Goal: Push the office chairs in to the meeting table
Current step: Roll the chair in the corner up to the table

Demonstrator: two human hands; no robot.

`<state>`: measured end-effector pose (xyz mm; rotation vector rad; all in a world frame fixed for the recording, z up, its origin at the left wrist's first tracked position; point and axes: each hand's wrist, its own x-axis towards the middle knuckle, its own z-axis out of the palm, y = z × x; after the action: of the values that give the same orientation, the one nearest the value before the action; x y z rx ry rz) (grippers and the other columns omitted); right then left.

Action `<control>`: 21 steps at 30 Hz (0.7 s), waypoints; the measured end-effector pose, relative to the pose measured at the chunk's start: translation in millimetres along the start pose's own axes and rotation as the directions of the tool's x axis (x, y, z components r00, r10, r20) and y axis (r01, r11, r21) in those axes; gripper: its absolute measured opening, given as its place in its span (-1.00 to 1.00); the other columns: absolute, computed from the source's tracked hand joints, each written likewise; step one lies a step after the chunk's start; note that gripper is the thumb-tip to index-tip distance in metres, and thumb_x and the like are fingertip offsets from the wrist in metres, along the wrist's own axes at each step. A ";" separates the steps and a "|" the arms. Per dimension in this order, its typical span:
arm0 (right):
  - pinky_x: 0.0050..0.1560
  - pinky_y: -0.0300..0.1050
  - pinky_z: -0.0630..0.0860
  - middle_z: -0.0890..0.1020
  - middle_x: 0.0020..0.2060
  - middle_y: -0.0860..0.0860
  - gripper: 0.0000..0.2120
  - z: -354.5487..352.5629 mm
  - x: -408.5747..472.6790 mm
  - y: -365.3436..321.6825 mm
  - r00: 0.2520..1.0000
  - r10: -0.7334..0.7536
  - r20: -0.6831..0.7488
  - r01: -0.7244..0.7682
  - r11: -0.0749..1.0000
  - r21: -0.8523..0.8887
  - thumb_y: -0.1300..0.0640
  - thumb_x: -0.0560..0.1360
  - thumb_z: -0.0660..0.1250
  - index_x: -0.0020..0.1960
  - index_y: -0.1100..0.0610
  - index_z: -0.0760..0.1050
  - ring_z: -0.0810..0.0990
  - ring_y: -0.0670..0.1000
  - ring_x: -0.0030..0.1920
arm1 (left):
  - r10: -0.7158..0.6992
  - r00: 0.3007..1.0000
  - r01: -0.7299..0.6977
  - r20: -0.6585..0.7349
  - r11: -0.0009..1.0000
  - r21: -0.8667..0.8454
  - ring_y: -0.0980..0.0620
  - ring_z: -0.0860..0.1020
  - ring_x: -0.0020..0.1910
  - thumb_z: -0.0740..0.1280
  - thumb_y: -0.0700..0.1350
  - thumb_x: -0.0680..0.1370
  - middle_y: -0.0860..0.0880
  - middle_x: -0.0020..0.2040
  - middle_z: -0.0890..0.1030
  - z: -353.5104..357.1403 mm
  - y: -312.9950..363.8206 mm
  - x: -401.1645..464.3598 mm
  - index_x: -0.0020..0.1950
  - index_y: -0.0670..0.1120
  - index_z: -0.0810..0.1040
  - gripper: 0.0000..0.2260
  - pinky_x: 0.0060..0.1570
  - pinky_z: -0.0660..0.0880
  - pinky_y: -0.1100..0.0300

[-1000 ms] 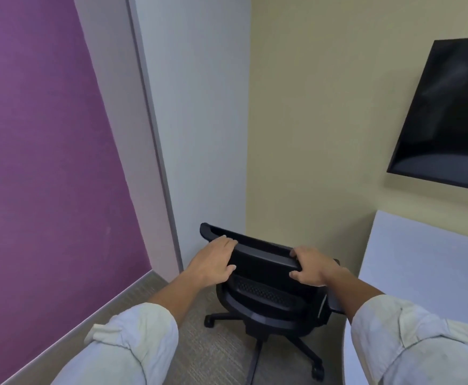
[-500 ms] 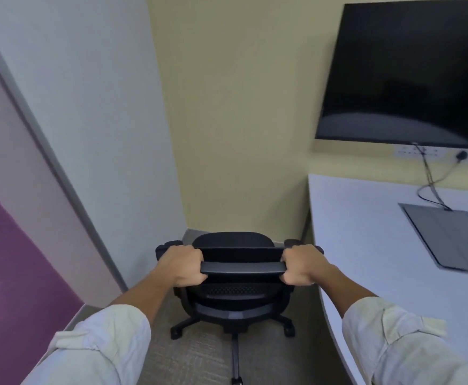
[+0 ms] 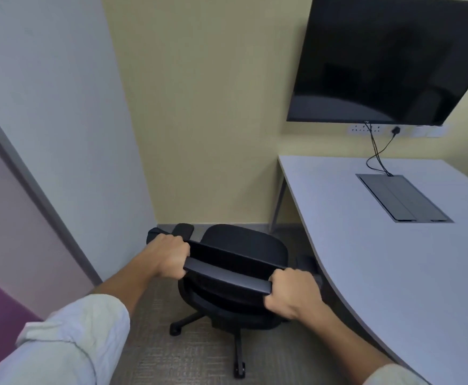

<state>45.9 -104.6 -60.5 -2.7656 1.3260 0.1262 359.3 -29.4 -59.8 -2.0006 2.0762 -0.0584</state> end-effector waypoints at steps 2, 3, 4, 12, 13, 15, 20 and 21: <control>-0.36 -0.07 0.36 0.61 -0.39 0.02 -0.71 3.5 -1.5 -17.1 0.999 0.039 -0.012 -0.039 0.999 0.015 -0.10 0.19 0.19 -0.25 0.03 0.55 0.58 0.12 -0.36 | 0.047 0.999 -0.048 0.011 0.999 0.021 0.02 0.33 -0.54 0.16 -0.01 0.18 0.04 -0.51 0.37 1.9 -16.5 6.2 -0.44 -0.02 0.31 -0.90 -0.51 0.13 0.16; -0.35 -0.06 0.35 0.62 -0.37 0.02 -0.71 4.0 -0.3 -23.5 0.998 0.059 -0.017 -0.059 0.998 0.028 -0.10 0.19 0.18 -0.24 0.03 0.54 0.60 0.13 -0.34 | 0.070 0.997 -0.071 0.015 0.997 0.029 0.00 0.35 -0.53 0.16 -0.01 0.18 0.04 -0.51 0.37 2.2 -24.2 12.3 -0.44 -0.03 0.31 -0.90 -0.51 0.14 0.15; -0.35 -0.05 0.35 0.63 -0.35 0.02 -0.71 3.5 1.9 -28.9 0.997 0.079 -0.023 -0.078 0.996 0.041 -0.10 0.19 0.18 -0.24 0.02 0.54 0.61 0.14 -0.32 | 0.094 0.995 -0.095 0.016 0.995 0.035 -0.01 0.37 -0.51 0.15 -0.02 0.19 0.03 -0.51 0.37 2.5 -32.1 19.6 -0.44 -0.03 0.32 -0.90 -0.50 0.15 0.15; -0.31 -0.02 0.32 0.63 -0.26 0.02 -0.76 -3.2 45.0 -62.4 0.984 0.179 -0.010 -0.177 0.975 0.132 -0.10 0.27 0.16 -0.24 0.03 0.46 0.62 0.16 -0.22 | 0.239 0.970 -0.242 0.045 0.967 0.084 -0.01 0.44 -0.46 0.19 -0.06 0.23 0.04 -0.49 0.40 -2.5 -89.5 96.3 -0.44 -0.01 0.32 -0.92 -0.46 0.27 0.15; -0.30 -0.02 0.32 0.64 -0.25 0.02 -0.76 -4.3 52.6 -64.0 0.981 0.194 -0.002 -0.192 0.972 0.139 -0.10 0.28 0.16 -0.23 0.03 0.45 0.62 0.16 -0.21 | 0.254 0.966 -0.257 0.049 0.962 0.091 -0.01 0.42 -0.47 0.20 -0.07 0.23 0.04 -0.49 0.40 -4.8 -94.6 108.0 -0.43 -0.02 0.32 -0.92 -0.46 0.27 0.14; -0.29 -0.03 0.32 0.61 -0.27 0.01 -0.77 -6.5 69.6 -62.7 0.974 0.225 0.013 -0.224 0.961 0.161 -0.11 0.28 0.16 -0.23 0.03 0.43 0.62 0.14 -0.21 | 0.288 0.956 -0.292 0.057 0.951 0.104 -0.01 0.38 -0.48 0.19 -0.08 0.21 0.03 -0.49 0.37 -10.3 -103.7 135.8 -0.43 -0.02 0.31 -0.94 -0.45 0.27 0.13; -0.29 -0.05 0.30 0.41 -0.39 -0.04 -0.80 -12.5 114.3 -54.7 0.948 0.317 0.026 -0.316 0.932 0.178 -0.10 0.35 0.21 -0.27 0.03 0.36 0.45 0.11 -0.34 | 0.390 0.919 -0.394 0.060 0.906 0.154 -0.03 0.34 -0.48 0.21 -0.08 0.23 0.03 -0.50 0.31 -19.6 -120.3 211.8 -0.42 -0.02 0.30 -0.91 -0.41 0.30 0.10; -0.29 -0.05 0.30 0.42 -0.39 -0.04 -0.80 -14.0 123.4 -52.1 0.941 0.337 0.026 -0.336 0.924 0.184 -0.10 0.35 0.21 -0.26 0.03 0.36 0.48 0.11 -0.32 | 0.410 0.910 -0.413 0.057 0.897 0.158 -0.03 0.33 -0.48 0.20 -0.08 0.23 0.03 -0.50 0.31 -20.9 -122.7 227.0 -0.43 -0.02 0.30 -0.91 -0.41 0.31 0.09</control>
<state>164.1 -169.0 -58.0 -2.3669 1.7084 0.0099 470.1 -263.1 -49.7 -1.4258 2.3480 -0.1245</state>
